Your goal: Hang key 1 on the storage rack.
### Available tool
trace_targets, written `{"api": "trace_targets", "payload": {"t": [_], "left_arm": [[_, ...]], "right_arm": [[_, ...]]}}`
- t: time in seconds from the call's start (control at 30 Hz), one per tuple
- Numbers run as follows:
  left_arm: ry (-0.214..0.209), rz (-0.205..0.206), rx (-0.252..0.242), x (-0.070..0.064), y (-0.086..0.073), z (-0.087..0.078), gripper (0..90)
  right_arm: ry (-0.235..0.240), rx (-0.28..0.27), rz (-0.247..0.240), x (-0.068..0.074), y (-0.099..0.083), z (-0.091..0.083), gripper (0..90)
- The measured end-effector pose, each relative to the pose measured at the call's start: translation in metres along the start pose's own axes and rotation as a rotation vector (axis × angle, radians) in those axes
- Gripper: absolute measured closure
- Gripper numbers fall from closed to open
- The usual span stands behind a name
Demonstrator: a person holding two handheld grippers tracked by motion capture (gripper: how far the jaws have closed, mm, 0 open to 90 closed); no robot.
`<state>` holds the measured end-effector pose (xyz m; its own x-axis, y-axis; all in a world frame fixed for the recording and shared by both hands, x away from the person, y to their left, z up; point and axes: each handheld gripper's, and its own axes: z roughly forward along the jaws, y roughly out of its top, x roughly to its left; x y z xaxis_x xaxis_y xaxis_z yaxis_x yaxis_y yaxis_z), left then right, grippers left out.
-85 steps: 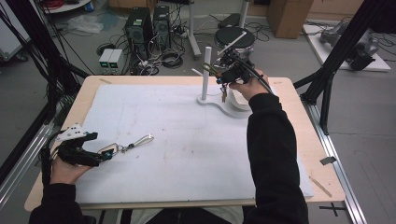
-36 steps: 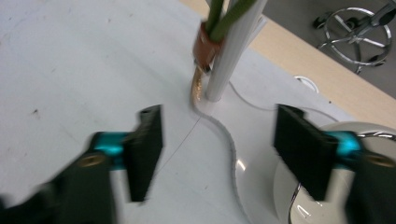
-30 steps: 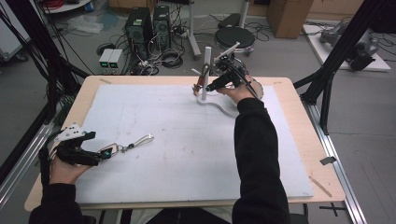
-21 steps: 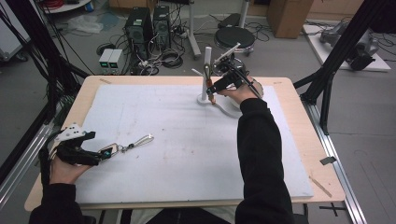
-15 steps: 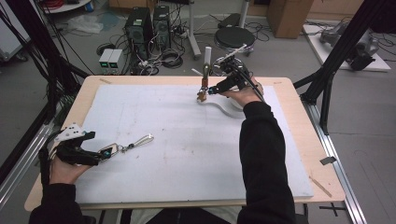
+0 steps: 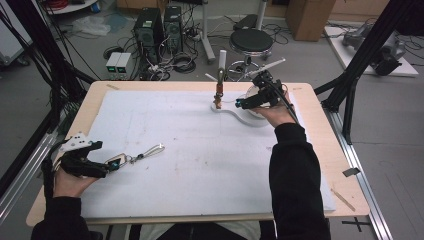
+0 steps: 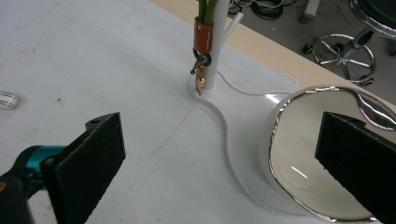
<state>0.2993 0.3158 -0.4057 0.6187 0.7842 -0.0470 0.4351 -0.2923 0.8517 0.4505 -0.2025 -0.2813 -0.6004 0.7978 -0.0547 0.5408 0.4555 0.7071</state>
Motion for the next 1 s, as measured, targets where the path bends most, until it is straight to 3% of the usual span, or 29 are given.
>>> {"api": "trace_targets", "payload": {"t": [0.2,0.63,1.0], "left_arm": [[-0.001,-0.001,-0.004,0.000,0.000,-0.001,2.0],[0.003,0.007,0.011,-0.001,0.000,0.001,2.0],[0.007,0.007,0.010,-0.001,0.000,0.001,2.0]], "right_arm": [[-0.011,-0.049,0.011,-0.006,-0.021,-0.008,0.6],[-0.048,-0.076,0.035,-0.019,-0.072,-0.018,0.6],[-0.052,-0.083,0.037,-0.023,-0.101,-0.032,0.6]]}}
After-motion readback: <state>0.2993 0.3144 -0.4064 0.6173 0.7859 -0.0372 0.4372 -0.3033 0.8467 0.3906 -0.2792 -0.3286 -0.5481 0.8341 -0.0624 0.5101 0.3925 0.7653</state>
